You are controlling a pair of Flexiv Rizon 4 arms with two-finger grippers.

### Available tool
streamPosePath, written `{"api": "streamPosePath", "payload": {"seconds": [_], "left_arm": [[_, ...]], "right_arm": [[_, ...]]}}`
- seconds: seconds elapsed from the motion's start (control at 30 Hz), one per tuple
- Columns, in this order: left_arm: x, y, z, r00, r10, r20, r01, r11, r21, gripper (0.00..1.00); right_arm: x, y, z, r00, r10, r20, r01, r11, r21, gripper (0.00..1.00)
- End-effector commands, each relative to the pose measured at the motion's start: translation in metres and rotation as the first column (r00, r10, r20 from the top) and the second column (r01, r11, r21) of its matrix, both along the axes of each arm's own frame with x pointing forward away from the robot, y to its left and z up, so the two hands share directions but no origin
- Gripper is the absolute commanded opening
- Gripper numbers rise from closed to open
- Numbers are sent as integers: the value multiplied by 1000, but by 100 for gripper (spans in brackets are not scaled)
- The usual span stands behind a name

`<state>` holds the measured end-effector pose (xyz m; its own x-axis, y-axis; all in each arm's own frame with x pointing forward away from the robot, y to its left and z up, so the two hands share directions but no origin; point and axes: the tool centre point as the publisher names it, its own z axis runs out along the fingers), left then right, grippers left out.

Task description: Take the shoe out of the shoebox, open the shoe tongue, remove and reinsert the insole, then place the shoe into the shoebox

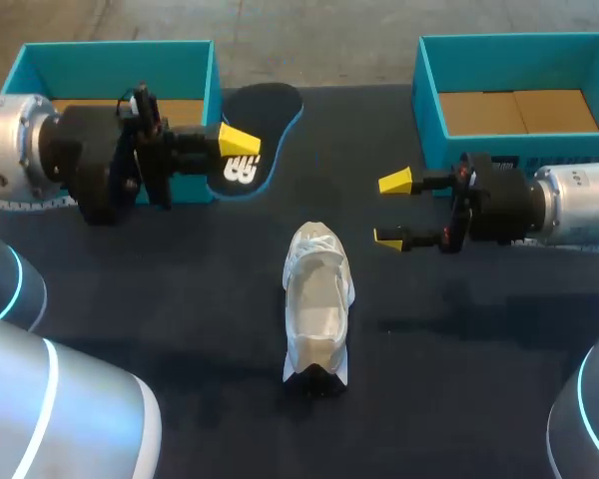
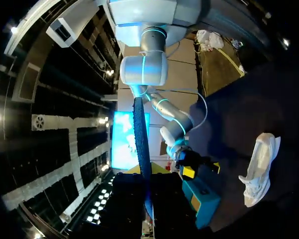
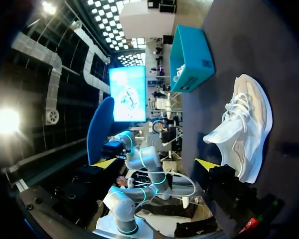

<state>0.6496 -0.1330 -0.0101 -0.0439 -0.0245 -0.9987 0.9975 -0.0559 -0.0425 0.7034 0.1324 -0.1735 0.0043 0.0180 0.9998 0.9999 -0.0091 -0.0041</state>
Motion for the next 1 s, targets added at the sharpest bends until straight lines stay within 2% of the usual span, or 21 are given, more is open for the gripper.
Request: {"api": "streamPosePath", "payload": {"seconds": [0.03, 0.53, 0.7, 1.0], "left_arm": [[-12, 3, -9, 997, 28, 65, -26, 999, -46, 0], [-12, 3, -9, 997, 28, 65, -26, 999, -46, 0], [-16, 3, -29, 984, 14, 176, -11, 1000, -18, 0], [-2, 4, -74, 962, 25, 273, -36, 999, 37, 0]], "right_arm": [[0, 2, 0, 1000, -2, -1, 2, 1000, -1, 100], [0, 2, 0, 1000, -2, -1, 2, 1000, -1, 100], [0, 2, 0, 1000, -2, -1, 2, 1000, -1, 100], [0, 2, 0, 1000, -2, -1, 2, 1000, -1, 100]]}}
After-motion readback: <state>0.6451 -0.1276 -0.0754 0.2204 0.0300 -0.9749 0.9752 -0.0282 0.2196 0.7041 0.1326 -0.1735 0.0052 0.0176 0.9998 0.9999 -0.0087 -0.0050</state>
